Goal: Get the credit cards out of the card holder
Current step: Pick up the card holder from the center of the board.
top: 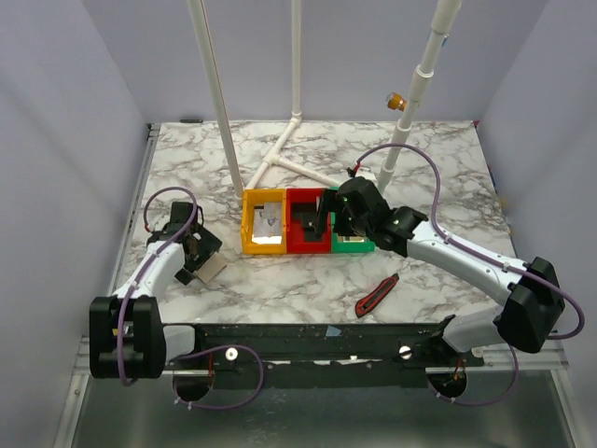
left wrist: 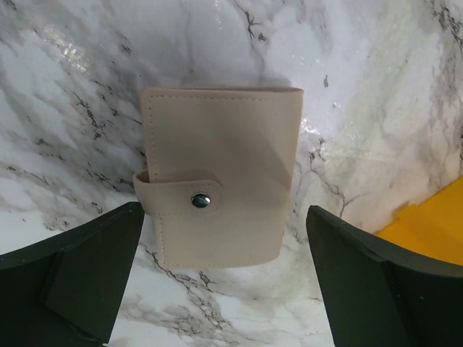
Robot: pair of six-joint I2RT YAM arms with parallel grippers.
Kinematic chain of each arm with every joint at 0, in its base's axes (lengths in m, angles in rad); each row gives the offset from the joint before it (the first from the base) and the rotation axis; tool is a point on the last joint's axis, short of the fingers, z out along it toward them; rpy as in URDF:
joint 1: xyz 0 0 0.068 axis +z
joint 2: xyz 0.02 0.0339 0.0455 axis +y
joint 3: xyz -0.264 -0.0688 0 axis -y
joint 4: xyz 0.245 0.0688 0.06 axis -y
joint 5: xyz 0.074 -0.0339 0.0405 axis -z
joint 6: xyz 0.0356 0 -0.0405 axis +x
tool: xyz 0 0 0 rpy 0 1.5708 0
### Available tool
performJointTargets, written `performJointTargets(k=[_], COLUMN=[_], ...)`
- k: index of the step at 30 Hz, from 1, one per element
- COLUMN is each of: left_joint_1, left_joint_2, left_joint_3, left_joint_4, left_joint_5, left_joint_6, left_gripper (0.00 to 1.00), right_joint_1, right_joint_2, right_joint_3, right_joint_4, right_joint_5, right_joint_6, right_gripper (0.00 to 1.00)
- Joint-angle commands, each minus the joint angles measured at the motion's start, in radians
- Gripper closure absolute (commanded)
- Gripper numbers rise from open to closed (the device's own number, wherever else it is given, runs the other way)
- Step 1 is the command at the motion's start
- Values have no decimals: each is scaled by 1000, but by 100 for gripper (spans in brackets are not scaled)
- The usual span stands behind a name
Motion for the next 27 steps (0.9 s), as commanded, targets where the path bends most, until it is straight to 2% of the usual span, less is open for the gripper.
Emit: performJointTargets(k=[1,3,4,6,10,19,21,26,27], left_joint_1=[27,27,28,28,28,21,18,13,-21], left_joint_2=[87,128,142,158,182,166,144,66,47], left_joint_3=[6,28,35,44,61,67,62,73,76], left_joint_4=[59,33,24,20,-1,12,5,-57,-73], left_joint_5=[13,-10,-14,-22,-27,44,52,46,42], left_joint_6=[-34,-48,-52,-57,-57,-31,-23,-6,-6], left_gripper=[2,15,11,11,16,65,70,71,70], right_joint_1=[1,1,0,1,1,0,1,1,1], right_joint_2=[-31,-32,-32,-33,-34,-27,-23,-6,-5], right_joint_3=[-17,-21,-23,-25,-29,-38,-44,-44,-43], right_joint_4=[25,25,25,25,28,41,49,49,49], right_joint_5=[-21,-20,-19,-21,-25,-48,-70,-91,-93], right_joint_6=[-23,-27,-27,-28,-26,-26,-35,-46,-48], right_gripper=[0,0,0,0,0,0,0,0,0])
